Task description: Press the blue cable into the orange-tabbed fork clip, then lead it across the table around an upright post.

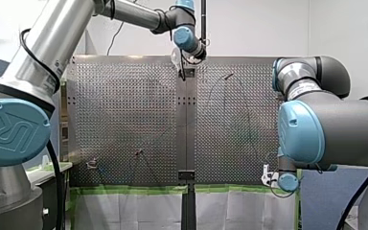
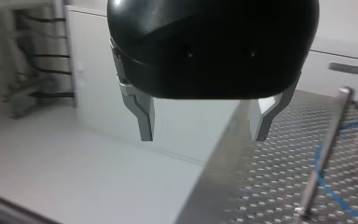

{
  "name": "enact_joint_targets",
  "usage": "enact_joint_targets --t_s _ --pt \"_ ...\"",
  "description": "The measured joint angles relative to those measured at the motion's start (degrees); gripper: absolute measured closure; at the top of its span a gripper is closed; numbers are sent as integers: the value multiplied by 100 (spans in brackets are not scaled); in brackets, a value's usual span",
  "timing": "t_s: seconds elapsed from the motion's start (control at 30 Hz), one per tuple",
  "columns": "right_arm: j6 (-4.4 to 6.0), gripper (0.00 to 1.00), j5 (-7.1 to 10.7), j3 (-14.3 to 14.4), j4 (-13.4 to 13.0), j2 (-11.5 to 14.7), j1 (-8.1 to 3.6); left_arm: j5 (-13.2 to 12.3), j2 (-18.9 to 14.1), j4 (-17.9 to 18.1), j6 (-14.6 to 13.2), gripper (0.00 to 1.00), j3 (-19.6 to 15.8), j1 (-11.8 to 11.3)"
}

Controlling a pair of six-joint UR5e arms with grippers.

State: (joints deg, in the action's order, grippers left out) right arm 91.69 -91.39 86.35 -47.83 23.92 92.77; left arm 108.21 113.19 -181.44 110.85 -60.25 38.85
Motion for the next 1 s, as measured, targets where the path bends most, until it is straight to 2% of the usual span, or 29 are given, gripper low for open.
enact_joint_targets --t_s 0.23,0.37,0.77,1.0 --pt "0 100 1 -1 2 -1 6 32 -349 348 303 0 -349 -41" --pt "0 100 -1 0 8 -3 14 149 -571 571 447 0 -569 -57" --pt "0 100 -3 -1 10 -3 30 509 -1278 1278 530 0 -1278 -101" --pt "0 100 -1 -3 10 -2 43 566 -1719 1715 627 0 -1718 -103"
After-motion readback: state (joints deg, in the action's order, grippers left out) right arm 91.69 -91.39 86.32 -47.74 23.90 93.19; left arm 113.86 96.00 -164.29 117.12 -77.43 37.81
